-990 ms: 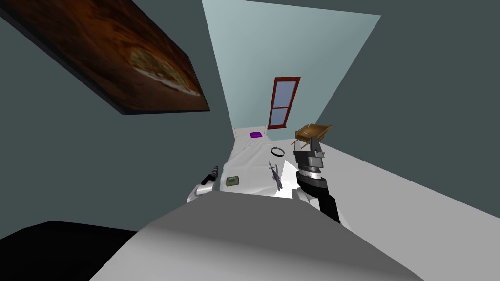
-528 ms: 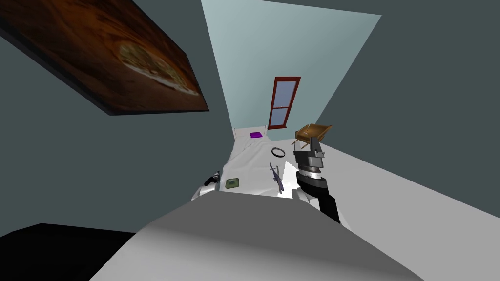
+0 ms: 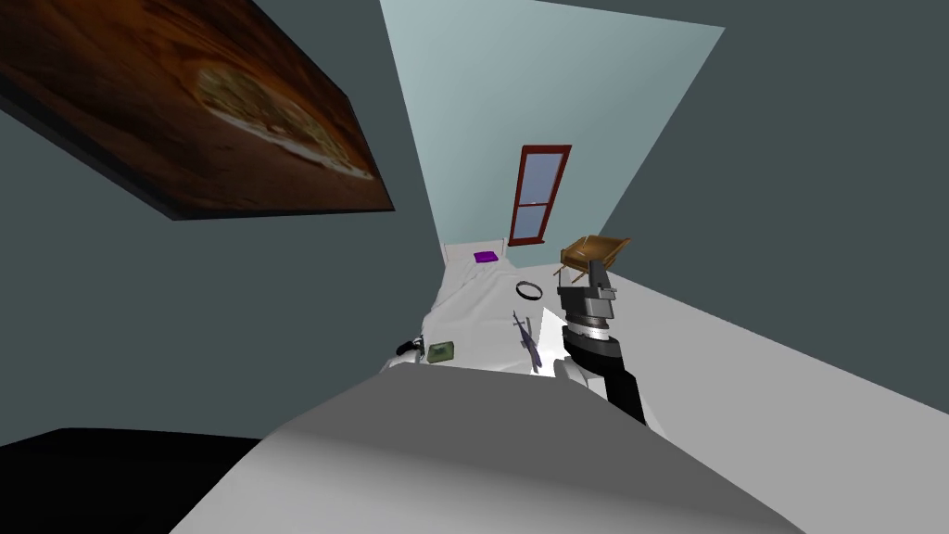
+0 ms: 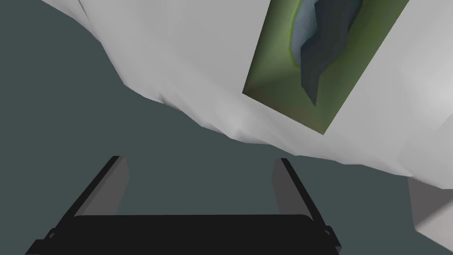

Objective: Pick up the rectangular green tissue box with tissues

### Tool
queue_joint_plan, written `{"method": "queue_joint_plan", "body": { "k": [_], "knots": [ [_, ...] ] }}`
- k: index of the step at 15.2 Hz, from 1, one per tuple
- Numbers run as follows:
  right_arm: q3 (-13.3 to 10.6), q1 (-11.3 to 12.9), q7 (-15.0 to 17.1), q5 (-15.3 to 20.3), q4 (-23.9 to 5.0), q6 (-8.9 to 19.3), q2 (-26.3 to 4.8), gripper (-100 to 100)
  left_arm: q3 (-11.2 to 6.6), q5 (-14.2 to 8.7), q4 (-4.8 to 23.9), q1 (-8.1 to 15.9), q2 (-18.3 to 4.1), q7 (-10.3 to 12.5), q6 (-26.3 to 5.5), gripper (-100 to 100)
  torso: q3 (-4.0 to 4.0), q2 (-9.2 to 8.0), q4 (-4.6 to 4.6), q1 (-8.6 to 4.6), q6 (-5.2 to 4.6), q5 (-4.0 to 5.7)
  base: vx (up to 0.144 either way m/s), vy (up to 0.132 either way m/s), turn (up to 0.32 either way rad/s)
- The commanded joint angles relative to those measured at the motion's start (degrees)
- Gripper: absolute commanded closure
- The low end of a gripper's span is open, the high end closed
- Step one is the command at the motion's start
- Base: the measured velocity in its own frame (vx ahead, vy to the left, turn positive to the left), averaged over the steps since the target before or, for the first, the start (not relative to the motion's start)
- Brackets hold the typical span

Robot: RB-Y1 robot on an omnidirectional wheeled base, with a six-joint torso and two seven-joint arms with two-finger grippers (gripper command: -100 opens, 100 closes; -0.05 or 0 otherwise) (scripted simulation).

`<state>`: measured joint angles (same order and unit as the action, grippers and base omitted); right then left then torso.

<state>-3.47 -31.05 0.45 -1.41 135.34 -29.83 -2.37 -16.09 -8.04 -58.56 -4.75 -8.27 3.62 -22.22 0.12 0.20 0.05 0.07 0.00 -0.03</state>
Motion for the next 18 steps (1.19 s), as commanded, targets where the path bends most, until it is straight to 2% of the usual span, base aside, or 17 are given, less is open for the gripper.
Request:
{"method": "queue_joint_plan", "body": {
  "k": [1,2,3,5,6,8,9,10,18],
  "knots": [
    [0.0,0.0,0.0,0.0,0.0,0.0,0.0,0,-0.44,0.0,1.2,0.1,2.3,0.3,-1.4,-100,0.0,0.0,0.0,0.0,0.0,0.0,0.043,0.019,-0.01],
    [0.0,0.0,0.0,0.0,0.0,0.0,0.0,0,-0.65,-0.2,2.2,0.5,3.6,0.5,-2.0,-100,0.0,-0.01,0.0,-0.02,0.0,0.0,0.046,0.019,-0.009],
    [0.0,0.0,0.0,0.0,0.0,0.0,0.0,0,-0.65,-0.2,2.2,0.5,3.6,0.5,-2.0,-100,0.0,0.0,0.0,-0.03,-0.01,0.0,0.042,0.015,-0.009],
    [0.0,0.0,0.0,0.0,0.0,0.0,0.0,0,-0.94,-0.5,3.6,1.0,6.5,0.7,-2.9,-100,0.0,-0.01,0.0,-0.06,-0.01,0.01,0.038,0.01,-0.008],
    [0.0,0.0,0.0,0.0,0.0,0.0,0.0,0,-0.94,-0.5,3.6,1.0,6.5,0.7,-2.9,-100,0.0,0.0,0.0,-0.07,-0.02,0.01,0.031,0.007,-0.01],
    [0.0,0.0,0.0,0.0,0.0,0.0,0.0,0,-1.06,-0.6,4.2,1.2,8.5,0.8,-3.3,-100,-0.08,-0.03,-0.03,-0.09,-0.01,0.02,0.0,0.0,0.0],
    [0.0,0.0,0.0,0.0,0.0,0.0,0.0,0,-1.16,-0.3,5.1,1.9,7.5,0.8,-2.5,-100,-0.11,-0.02,-0.04,-0.09,-0.01,0.03,0.0,0.0,0.0],
    [0.0,0.0,0.0,0.0,0.0,0.0,0.0,0,-0.84,-0.3,7.0,2.2,7.8,1.0,-1.0,-100,-0.11,-0.02,-0.05,-0.07,0.0,0.04,0.004,0.0,0.02],
    [0.0,0.0,0.0,0.0,0.0,0.0,0.0,0,0.49,-0.1,13.6,3.1,8.1,1.4,5.1,-100,-0.2,1.06,-0.08,0.47,0.0,0.06,0.009,0.005,0.024]
  ]
}}
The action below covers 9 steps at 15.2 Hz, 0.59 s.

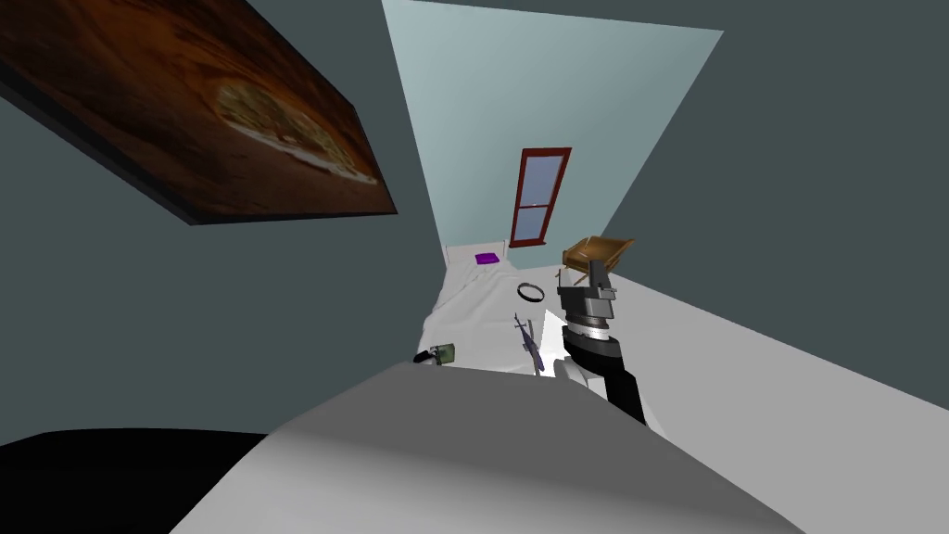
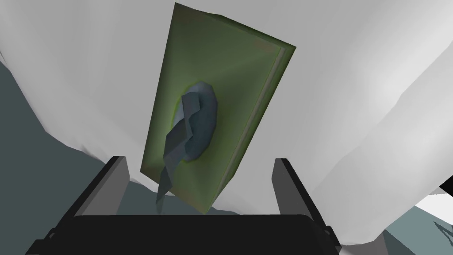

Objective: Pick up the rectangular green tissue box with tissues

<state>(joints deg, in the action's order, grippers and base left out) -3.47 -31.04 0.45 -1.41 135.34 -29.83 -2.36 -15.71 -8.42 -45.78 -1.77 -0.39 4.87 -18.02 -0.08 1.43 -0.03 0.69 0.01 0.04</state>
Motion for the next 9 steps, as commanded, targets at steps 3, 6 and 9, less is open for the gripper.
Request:
{"method": "queue_joint_plan", "body": {
  "k": [3,6,9],
  "knots": [
    [0.0,0.0,0.0,0.0,0.0,0.0,0.0,0,0.11,0.2,0.9,0.1,0.2,0.1,0.9,-100,-0.01,0.39,-0.01,0.19,0.0,-0.02,0.009,0.004,0.018],
    [0.0,0.0,0.0,0.0,0.0,0.0,0.0,0,0.12,0.2,0.9,0.1,0.2,0.1,1.0,100,0.03,0.84,0.01,0.41,0.0,-0.02,0.002,0.003,-0.004],
    [0.0,0.0,0.0,0.0,0.0,0.0,0.0,0,0.05,0.2,0.3,0.7,-0.2,0.1,1.4,100,0.21,0.87,0.41,0.47,0.08,-0.35,0.002,0.003,-0.007]
  ]
}}
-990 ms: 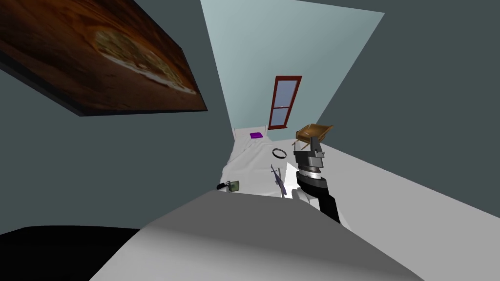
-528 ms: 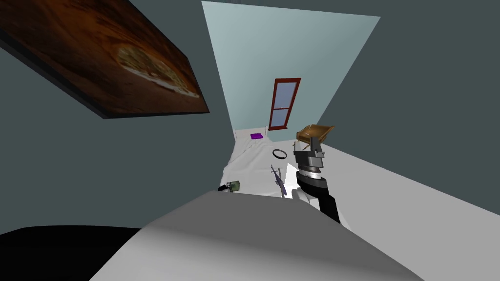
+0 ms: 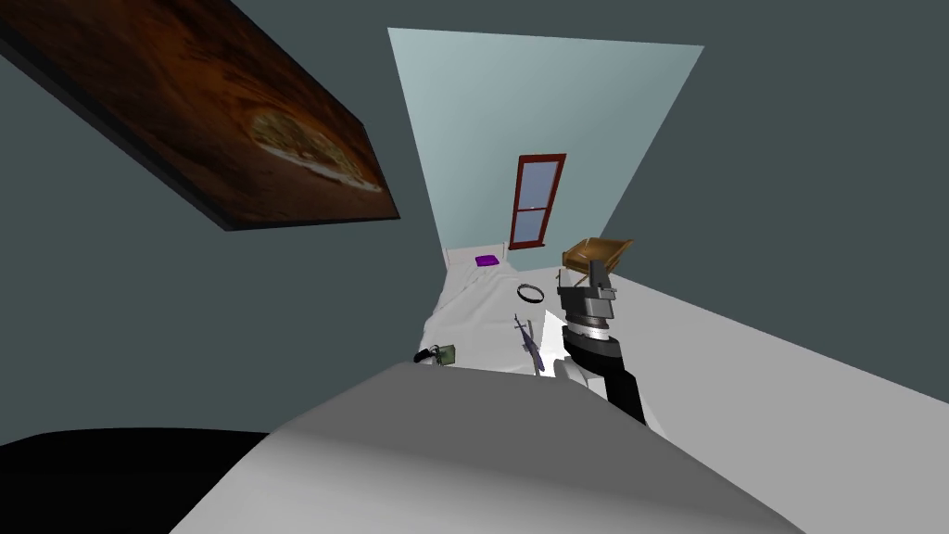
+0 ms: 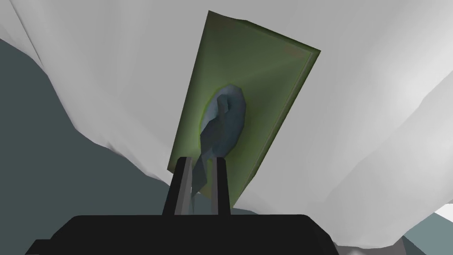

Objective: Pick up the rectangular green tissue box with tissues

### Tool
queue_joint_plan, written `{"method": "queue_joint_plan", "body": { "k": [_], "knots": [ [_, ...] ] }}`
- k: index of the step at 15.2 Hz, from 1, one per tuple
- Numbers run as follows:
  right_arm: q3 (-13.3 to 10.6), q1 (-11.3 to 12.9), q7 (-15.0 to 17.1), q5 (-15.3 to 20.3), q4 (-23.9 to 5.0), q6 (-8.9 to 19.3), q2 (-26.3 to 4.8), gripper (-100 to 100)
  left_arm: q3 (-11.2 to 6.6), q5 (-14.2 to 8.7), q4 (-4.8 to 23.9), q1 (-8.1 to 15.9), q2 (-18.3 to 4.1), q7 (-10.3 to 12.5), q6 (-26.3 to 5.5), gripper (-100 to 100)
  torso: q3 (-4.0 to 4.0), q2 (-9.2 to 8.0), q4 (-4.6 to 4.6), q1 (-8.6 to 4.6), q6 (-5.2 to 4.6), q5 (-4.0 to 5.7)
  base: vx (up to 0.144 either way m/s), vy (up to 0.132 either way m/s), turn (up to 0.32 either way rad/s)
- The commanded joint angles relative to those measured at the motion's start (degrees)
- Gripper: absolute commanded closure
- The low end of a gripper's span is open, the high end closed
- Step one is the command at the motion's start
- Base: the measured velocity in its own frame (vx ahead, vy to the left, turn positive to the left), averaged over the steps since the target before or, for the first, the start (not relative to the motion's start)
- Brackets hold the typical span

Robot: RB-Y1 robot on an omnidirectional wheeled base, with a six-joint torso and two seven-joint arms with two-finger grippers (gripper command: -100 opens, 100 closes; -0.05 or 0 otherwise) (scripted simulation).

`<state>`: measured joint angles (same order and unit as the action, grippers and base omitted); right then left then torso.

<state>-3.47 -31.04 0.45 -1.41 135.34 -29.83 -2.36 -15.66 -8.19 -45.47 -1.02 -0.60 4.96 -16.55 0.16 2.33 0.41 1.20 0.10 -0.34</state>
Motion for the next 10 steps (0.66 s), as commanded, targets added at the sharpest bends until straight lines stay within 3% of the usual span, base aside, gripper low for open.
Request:
{"method": "queue_joint_plan", "body": {
  "k": [1,2,8,9,10],
  "knots": [
    [0.0,0.0,0.0,0.0,0.0,0.0,0.0,0,0.0,0.0,0.0,0.0,0.0,0.0,0.0,100,0.0,0.0,0.0,0.0,0.0,0.0,0.0,0.0,0.0],
    [0.0,0.0,0.0,0.0,0.0,0.0,0.0,0,-0.27,0.0,-1.1,-0.9,0.3,-0.1,-2.1,100,0.01,0.02,0.0,0.02,0.0,0.0,0.017,0.004,-0.007],
    [0.0,0.0,0.0,0.0,0.0,0.0,0.0,0,-1.44,-0.1,-6.9,-1.7,0.1,-0.4,-7.4,100,-0.05,0.43,-0.08,0.14,0.01,0.06,-0.002,0.001,-0.026],
    [0.0,0.0,0.0,0.0,0.0,0.0,0.0,0,-1.61,-0.1,-7.8,-1.8,0.0,-0.4,-8.2,100,-0.07,0.4,-0.09,0.1,0.01,0.07,-0.034,-0.025,-0.041],
    [0.0,0.0,0.0,0.0,0.0,0.0,0.0,0,-1.23,-0.4,-6.8,-1.8,0.0,-0.4,-7.1,100,-0.1,0.34,-0.1,0.05,0.01,0.08,-0.022,-0.014,-0.012]
  ]
}}
